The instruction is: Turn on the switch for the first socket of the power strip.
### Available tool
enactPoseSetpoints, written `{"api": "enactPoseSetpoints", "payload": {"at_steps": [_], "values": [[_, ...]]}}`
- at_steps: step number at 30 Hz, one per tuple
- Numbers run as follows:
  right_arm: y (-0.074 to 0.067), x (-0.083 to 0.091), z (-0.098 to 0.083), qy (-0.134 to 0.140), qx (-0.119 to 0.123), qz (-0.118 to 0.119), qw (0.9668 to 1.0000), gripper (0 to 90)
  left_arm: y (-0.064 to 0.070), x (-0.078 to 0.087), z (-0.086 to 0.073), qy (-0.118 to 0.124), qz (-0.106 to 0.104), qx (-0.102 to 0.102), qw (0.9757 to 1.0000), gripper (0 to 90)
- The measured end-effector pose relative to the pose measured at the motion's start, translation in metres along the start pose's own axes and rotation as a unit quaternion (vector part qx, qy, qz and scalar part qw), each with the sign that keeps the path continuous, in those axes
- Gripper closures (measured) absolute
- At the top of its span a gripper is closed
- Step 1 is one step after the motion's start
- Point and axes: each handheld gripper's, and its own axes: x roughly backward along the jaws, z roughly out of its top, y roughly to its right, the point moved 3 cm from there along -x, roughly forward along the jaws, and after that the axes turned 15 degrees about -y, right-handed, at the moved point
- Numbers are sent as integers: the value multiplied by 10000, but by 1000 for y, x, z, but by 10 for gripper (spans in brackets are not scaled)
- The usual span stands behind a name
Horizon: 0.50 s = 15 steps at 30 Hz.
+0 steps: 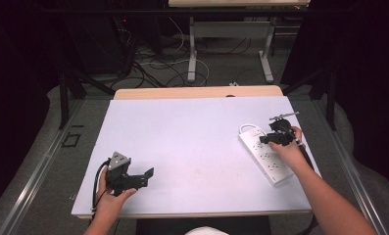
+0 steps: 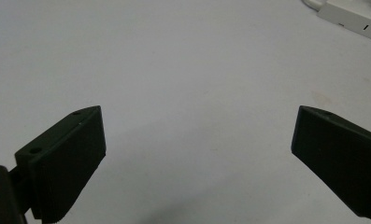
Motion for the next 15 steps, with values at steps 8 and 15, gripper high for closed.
{"api": "enactPoseSetpoints", "payload": {"at_steps": [8, 15], "values": [[0, 0, 0, 7, 27, -7, 10000, 520, -1, 0, 0, -8, 20, -25, 10000, 29], [0, -1, 0, 14, 184, -8, 9998, 493, 0, 0, 0, -11, 20, -30, 10000, 29]]}}
